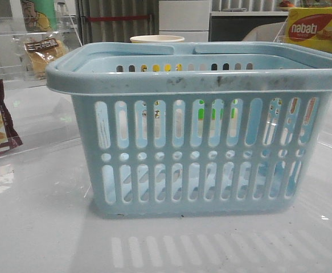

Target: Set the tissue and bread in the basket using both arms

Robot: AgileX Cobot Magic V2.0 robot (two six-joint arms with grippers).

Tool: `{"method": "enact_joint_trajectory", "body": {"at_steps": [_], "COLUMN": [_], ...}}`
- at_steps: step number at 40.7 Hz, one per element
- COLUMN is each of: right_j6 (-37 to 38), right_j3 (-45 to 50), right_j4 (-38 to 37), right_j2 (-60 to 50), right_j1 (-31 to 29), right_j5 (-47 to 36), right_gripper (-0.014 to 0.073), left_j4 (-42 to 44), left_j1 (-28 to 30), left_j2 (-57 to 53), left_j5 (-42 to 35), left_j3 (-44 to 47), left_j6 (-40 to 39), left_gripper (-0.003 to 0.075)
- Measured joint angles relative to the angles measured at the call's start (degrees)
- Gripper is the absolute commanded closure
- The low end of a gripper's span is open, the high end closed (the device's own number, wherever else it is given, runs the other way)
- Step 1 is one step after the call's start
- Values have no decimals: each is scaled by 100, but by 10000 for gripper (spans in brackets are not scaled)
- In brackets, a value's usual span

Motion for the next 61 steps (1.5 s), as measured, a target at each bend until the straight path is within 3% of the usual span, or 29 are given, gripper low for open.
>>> {"method": "enact_joint_trajectory", "body": {"at_steps": [29, 40, 48, 61], "right_j6": [0, 0, 0, 0], "right_j3": [0, -162, -1405, -3569], "right_j4": [0, 0, 0, 0], "right_j2": [0, 0, 0, 1393], "right_j1": [0, 0, 0, 0], "right_j5": [-193, -336, 226, 1776], "right_gripper": [537, 537, 537, 537], "left_j4": [0, -37, -148, -166], "left_j1": [0, 0, 0, 0], "left_j2": [0, 0, 66, 1573], "left_j5": [-14, -706, -381, 1315], "left_j3": [0, -115, -1235, -3716], "left_j6": [0, 0, 0, 0], "left_gripper": [629, 629, 629, 629]}}
